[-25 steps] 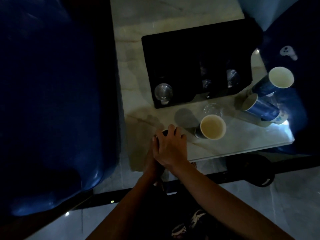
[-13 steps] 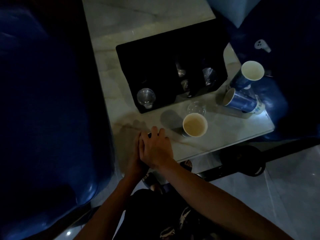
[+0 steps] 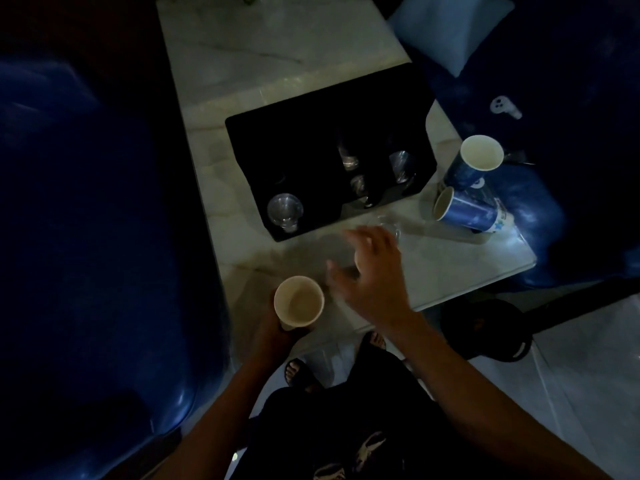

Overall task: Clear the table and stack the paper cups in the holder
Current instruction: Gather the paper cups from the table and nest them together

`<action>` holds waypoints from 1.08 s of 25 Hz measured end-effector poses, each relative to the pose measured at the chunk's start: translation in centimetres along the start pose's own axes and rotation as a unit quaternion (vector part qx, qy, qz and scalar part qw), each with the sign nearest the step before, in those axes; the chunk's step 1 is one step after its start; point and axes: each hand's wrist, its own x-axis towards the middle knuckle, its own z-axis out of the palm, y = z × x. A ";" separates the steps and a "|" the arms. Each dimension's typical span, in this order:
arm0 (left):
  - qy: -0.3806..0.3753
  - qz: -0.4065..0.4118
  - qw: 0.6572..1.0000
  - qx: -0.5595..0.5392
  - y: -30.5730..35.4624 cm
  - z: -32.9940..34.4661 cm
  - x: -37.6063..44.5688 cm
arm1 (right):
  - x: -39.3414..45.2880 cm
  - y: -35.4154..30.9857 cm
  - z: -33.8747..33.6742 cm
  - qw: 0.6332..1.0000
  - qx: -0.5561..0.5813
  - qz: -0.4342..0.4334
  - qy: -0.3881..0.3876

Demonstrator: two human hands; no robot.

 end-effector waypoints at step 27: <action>-0.215 0.121 0.959 0.142 14.1 13.0 -2.8 | -7.2 11.4 -10.1 0.813 0.358 0.455 0.065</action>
